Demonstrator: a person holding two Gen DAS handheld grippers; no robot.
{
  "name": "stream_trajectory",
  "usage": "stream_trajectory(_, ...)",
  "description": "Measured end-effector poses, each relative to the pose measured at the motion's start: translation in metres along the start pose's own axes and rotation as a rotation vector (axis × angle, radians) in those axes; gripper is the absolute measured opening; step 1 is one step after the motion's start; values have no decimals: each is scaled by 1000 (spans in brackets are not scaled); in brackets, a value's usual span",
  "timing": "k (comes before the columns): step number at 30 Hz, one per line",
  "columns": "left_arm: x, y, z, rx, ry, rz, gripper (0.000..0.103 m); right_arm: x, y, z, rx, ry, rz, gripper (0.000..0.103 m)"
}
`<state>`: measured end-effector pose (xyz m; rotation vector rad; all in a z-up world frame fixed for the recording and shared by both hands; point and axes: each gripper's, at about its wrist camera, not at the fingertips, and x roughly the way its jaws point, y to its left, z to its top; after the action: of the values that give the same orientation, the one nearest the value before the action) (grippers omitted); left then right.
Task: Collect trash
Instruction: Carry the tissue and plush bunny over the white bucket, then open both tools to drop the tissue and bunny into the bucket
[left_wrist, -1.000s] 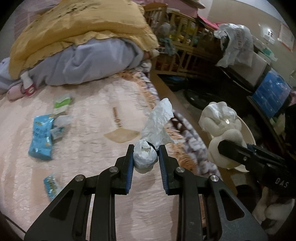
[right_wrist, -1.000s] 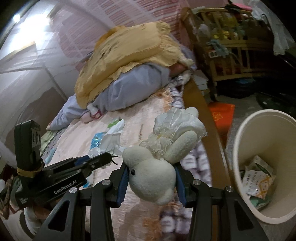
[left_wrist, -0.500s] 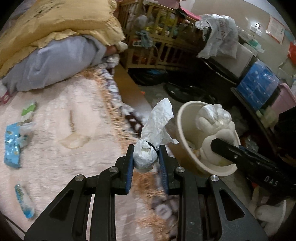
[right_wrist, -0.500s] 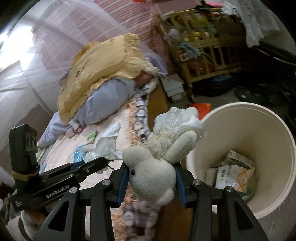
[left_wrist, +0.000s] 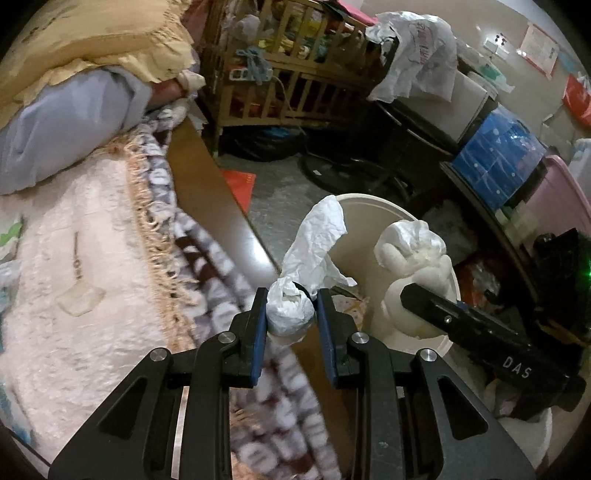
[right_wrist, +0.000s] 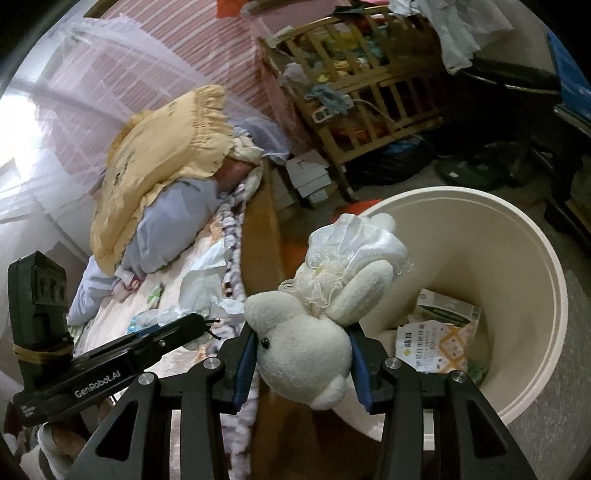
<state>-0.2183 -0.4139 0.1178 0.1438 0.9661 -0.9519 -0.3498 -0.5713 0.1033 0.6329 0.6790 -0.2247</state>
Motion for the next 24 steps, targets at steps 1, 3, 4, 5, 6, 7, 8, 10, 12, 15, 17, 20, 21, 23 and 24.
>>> stream_trajectory(1, 3, -2, 1, 0, 2, -4, 23, 0, -4, 1, 7, -1, -5, 43)
stream_trajectory(3, 10, -6, 3, -5, 11, -15, 23, -1, -11, 1, 21, -4, -13, 43)
stream_trajectory(4, 13, -7, 4, -11, 18, -24, 23, -1, -15, 2, 30, -7, -18, 43)
stream_trajectory(5, 17, -8, 5, -17, 25, -35, 23, -2, -18, 2, 38, -9, -24, 43)
stream_trajectory(6, 21, -9, 6, -21, 32, -42, 23, -2, -22, 2, 45, -11, -31, 43)
stream_trajectory(7, 24, -10, 7, -23, 36, -45, 23, -2, -27, 3, 55, -13, -38, 43)
stream_trajectory(8, 27, -12, 7, -24, 40, -48, 23, -2, -30, 3, 61, -14, -41, 43)
stream_trajectory(10, 32, -14, 9, -26, 46, -63, 23, -2, -37, 4, 73, -17, -57, 43)
stream_trajectory(12, 37, -17, 10, -32, 51, -78, 23, -3, -42, 4, 80, -21, -70, 43)
stream_trajectory(15, 42, -17, 11, -48, 48, -112, 27, -4, -49, 4, 98, -30, -88, 43)
stream_trajectory(17, 45, -18, 12, -61, 49, -139, 36, -5, -52, 4, 102, -36, -102, 43)
stream_trajectory(20, 44, -21, 12, -67, 36, -184, 59, -6, -57, 5, 130, -50, -117, 50)
stream_trajectory(21, 42, -21, 12, -62, 32, -184, 59, -7, -58, 5, 136, -55, -119, 53)
stream_trajectory(23, 40, -21, 10, -50, 36, -175, 59, -9, -59, 5, 143, -62, -115, 60)
stream_trajectory(24, 38, -19, 9, -49, 38, -171, 59, -8, -58, 5, 143, -61, -116, 61)
